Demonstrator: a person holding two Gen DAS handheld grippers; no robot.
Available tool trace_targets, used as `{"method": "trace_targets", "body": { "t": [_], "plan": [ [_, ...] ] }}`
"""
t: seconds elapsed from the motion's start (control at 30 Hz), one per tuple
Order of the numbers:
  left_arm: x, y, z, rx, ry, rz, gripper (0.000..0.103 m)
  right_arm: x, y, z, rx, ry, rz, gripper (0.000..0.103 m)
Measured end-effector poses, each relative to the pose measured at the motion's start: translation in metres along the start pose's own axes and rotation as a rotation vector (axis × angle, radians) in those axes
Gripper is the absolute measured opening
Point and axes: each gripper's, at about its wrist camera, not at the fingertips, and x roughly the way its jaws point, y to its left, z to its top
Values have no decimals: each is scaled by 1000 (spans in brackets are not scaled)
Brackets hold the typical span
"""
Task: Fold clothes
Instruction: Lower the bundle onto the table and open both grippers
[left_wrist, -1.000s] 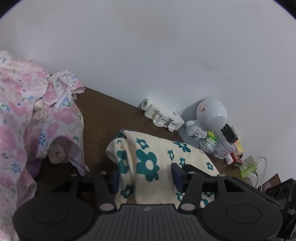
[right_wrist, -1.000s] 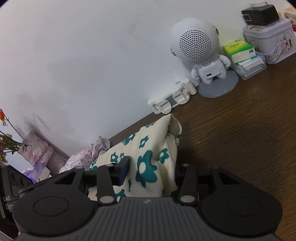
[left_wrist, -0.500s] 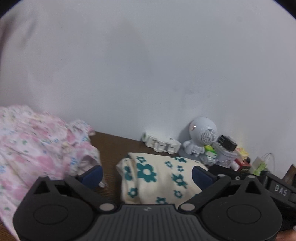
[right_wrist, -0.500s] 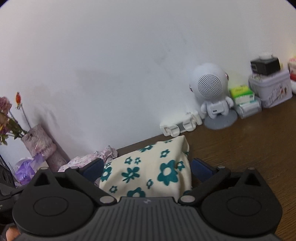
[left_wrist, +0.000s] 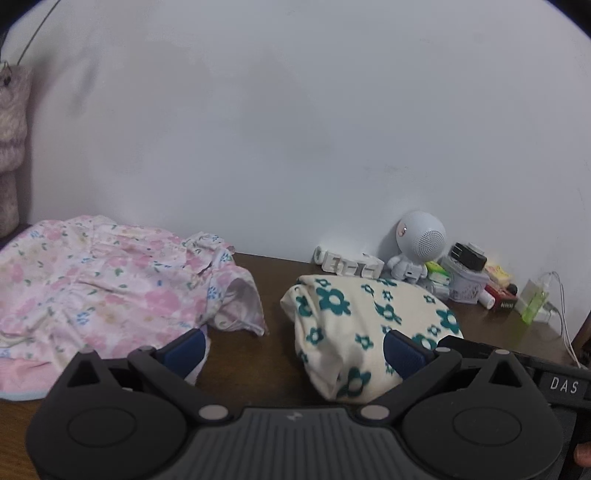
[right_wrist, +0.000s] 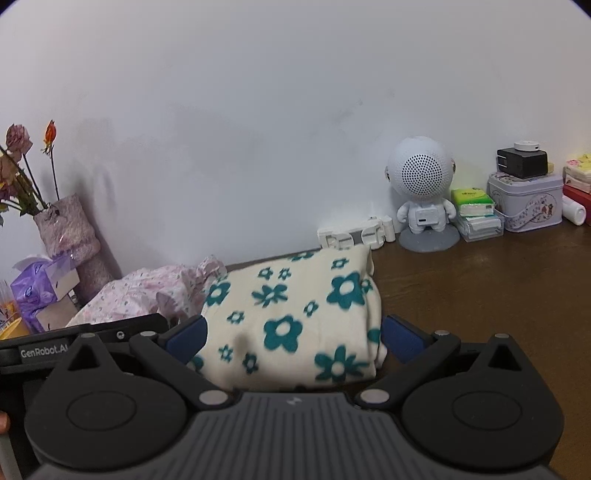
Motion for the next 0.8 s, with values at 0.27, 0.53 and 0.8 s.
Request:
{"method": "trace_targets", "body": {
  "t": [0.27,0.53,0.8],
  "plan": [
    [-34,1,-21,35,14,9,103,-26,19,-22,-13,19,-3,103],
    [-72,8,-39,40,23,31,103,-57,43,-45,-51,32,-48,103],
    [-104,12,-57,52,31,68,103,-81,65,-64,-90,57,-105,103]
  ]
}}
